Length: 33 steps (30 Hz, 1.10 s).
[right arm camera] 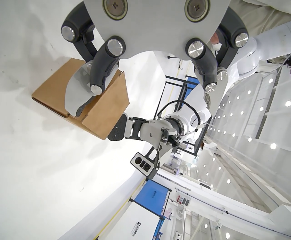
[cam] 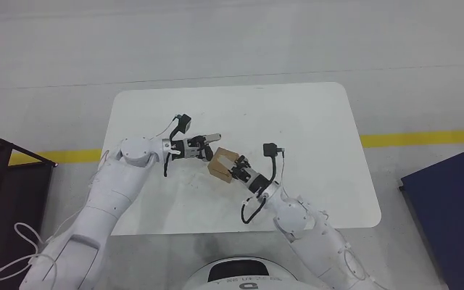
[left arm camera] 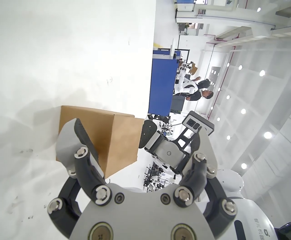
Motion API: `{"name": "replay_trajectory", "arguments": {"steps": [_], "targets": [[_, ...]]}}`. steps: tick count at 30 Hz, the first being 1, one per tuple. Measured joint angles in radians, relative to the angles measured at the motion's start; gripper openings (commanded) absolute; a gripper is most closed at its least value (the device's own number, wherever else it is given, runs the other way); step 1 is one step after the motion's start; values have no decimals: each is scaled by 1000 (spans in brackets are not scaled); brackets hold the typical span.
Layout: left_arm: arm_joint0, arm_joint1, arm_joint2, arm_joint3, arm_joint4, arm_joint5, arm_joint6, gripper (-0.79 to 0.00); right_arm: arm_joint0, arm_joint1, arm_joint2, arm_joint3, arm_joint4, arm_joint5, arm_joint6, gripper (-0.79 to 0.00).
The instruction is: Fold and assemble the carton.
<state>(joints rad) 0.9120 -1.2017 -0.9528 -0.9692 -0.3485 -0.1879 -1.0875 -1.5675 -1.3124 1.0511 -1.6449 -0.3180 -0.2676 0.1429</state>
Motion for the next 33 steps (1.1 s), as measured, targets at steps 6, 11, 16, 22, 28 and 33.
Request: {"name": "replay_trajectory", "arguments": {"steps": [6, 11, 16, 22, 28, 33], "targets": [[-6, -4, 4, 8, -3, -8, 3, 0, 15, -2, 2, 13, 44, -16, 14, 0], [-7, -6, 5, 11, -1, -13, 3, 0, 24, -2, 5, 23, 80, -17, 31, -126], [-7, -7, 6, 12, 4, -17, 6, 0, 34, -5, 8, 35, 117, 14, 29, -332], [-8, -8, 5, 14, 10, -20, 7, 0, 33, -6, 23, 36, 153, 70, 22, -449], [-12, -9, 1, 18, 11, -23, 8, 0, 26, -3, 31, 20, 96, 149, -1, -431], [-16, -9, -2, 27, 10, -23, 7, 0, -10, 1, 42, -30, 3, 150, -74, -379]]}}
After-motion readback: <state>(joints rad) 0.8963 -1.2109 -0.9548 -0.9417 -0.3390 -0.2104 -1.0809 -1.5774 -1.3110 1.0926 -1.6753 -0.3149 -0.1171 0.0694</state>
